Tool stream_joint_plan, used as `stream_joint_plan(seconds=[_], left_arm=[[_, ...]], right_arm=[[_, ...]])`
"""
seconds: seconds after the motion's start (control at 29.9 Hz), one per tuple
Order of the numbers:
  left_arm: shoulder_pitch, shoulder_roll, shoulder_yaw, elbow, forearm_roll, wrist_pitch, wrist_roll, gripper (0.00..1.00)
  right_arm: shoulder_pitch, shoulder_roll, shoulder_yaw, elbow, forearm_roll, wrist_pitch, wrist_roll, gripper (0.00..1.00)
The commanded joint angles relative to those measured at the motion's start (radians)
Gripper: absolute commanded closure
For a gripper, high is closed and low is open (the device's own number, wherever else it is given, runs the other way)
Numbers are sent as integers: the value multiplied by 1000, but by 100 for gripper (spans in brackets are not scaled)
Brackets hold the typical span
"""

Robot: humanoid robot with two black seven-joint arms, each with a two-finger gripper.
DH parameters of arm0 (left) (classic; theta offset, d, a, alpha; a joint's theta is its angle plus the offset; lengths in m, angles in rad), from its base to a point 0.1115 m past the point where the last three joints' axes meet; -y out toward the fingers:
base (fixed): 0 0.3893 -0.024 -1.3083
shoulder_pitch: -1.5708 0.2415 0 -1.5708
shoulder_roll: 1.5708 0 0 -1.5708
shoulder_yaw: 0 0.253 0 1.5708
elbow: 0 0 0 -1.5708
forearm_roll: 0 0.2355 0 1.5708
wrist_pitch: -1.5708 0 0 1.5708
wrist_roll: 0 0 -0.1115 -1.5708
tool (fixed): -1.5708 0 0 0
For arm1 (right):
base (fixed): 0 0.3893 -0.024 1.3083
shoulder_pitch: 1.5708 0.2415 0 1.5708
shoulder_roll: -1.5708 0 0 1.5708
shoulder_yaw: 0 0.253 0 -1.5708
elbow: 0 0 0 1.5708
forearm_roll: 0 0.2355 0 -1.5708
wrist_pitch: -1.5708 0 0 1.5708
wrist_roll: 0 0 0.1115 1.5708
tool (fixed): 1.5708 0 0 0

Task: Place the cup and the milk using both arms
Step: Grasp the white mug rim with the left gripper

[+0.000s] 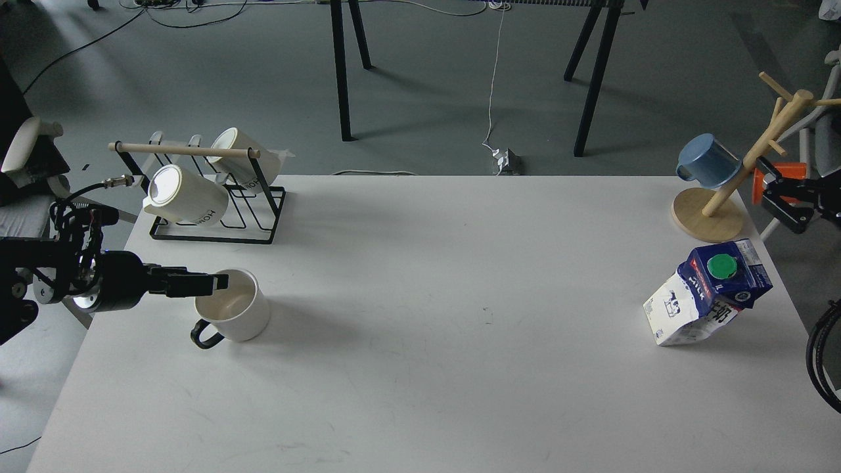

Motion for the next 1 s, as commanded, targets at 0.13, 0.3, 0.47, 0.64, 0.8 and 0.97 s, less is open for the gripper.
stream_joint_plan(seconds=[0.13, 0.3, 0.47, 0.64, 0.8, 0.97], left_arm=[[17, -47, 1, 26, 1, 22, 0, 5], [36, -82, 8, 70, 0, 58, 0, 12], [36, -82, 8, 72, 0, 87, 0, 33], [36, -82, 9, 70, 1, 94, 0, 53], [37, -81, 9, 69, 1, 127, 0, 93], [46, -81, 40, 67, 0, 190, 0, 100]], right_arm=[[-3, 0, -1, -6, 0, 0, 0, 1], [-1, 0, -1, -11, 0, 0, 0, 1], [-5, 0, -1, -18, 0, 0, 0, 1], [-6, 0, -1, -18, 0, 0, 0, 1], [-6, 0, 1, -20, 0, 0, 0, 1], [-6, 0, 1, -23, 0, 0, 0, 1]])
